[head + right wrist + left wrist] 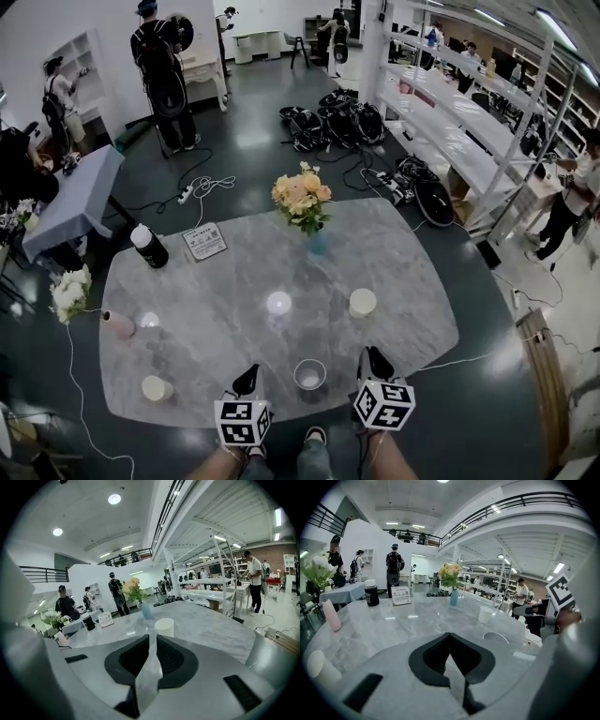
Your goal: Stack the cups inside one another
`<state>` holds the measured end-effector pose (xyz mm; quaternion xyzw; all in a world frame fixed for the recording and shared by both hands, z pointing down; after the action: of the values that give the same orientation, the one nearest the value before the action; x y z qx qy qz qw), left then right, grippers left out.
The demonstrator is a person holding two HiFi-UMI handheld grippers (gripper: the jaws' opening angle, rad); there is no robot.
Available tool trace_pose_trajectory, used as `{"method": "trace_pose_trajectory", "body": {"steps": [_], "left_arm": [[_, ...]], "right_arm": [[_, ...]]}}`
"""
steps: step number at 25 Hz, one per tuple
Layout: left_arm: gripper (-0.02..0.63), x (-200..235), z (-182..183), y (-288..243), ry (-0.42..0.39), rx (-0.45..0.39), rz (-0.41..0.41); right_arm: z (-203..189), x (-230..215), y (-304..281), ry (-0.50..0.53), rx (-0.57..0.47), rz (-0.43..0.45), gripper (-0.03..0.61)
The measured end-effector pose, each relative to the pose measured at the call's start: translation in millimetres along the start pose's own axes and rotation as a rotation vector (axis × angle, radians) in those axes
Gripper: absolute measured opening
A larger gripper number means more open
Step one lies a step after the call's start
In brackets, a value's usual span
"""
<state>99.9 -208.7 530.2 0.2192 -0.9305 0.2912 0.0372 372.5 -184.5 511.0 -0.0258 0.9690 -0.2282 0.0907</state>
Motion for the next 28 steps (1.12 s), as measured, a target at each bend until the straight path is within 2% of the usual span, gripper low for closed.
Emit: {"method": "trace_pose_trajectory", "body": {"steps": [4,6,12,21,28], "left_arm": [[-0.003,4,2,-12,0.006,0.006,0.028],[-0.003,5,2,-17,0.011,0.01,0.041],[-0.003,10,-4,-30,0.038,0.028,0.078],[-0.003,14,-12,-43,0.084,0.034,0.106],[-0.003,20,-19,-49,0.11,0.047,0.135]], "right_arm": [[5,-10,-25,0.012,0.006,0.013,0.017],[6,-14,-38,0.015,0.018,0.023,0.051],[0,-23,-68,0.027,0.064,0.043,0.1],[-3,-36,-108,0.06,0.101,0.03,0.212],[-9,-38,-133,0.114,0.144,0.035,0.236]]}}
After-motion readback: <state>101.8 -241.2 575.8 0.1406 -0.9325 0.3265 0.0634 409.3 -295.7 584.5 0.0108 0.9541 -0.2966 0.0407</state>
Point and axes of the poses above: the fingertips, and each gripper's own axes: y backward along the fingers, x to its left, z out of its top, the point moved 5 cm from there along y, backward along the fingers, and after that the axes turned 4 degrees about y, right-handed, at the moved point
